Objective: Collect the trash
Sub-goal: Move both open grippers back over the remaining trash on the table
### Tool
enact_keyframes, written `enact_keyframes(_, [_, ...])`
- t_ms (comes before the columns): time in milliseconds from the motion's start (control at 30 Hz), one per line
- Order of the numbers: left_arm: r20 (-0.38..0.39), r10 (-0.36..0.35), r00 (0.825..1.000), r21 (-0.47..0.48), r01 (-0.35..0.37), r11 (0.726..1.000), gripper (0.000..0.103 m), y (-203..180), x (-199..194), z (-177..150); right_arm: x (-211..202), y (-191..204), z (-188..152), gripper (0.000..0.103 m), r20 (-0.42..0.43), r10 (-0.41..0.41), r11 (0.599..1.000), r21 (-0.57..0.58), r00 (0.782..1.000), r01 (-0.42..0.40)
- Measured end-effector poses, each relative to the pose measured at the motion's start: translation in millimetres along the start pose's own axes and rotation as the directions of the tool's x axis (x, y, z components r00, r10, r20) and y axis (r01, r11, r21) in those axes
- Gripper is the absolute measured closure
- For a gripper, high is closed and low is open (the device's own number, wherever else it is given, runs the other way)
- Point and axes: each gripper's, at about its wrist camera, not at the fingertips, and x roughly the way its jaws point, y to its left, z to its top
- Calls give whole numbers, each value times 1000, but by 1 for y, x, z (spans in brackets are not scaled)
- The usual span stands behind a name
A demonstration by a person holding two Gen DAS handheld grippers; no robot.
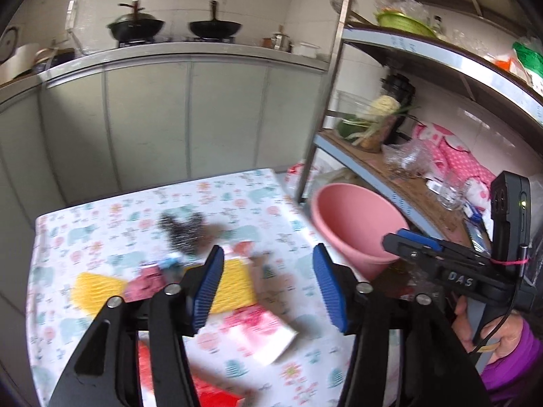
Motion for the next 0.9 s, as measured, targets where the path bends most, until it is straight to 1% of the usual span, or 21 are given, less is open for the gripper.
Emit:
enact_keyframes(200, [-2,82,997,-80,-81,993,47,48,-17,-17,11,13,-3,58,-29,34,999,-25,999,-35])
enact_keyframes(333, [-30,141,990,-131,-143,981,47,79,-20,-31,19,27,-5,58,-49,69,996,-51,996,-71])
enact_keyframes(467, [-60,209,976,-178,-216,960,47,109,-19,-45,30,39,-8,58,-69,106,991,-75,992,-111])
enact_keyframes(533, [-77,248,966,-200,-258,945,47,127,-17,-51,35,45,-11,58,-86,126,987,-86,988,-133])
enact_keyframes(667, [-119,297,947,-228,-318,920,47,155,-3,-59,46,56,-15,58,-123,164,978,-106,979,-177])
enact_keyframes(800, [-166,309,936,-248,-343,906,47,174,22,-60,51,67,-15,58,-137,200,967,-133,970,-218])
enact_keyframes(900, [-190,297,936,-256,-340,905,47,182,40,-60,53,75,-16,58,-142,221,958,-152,965,-242])
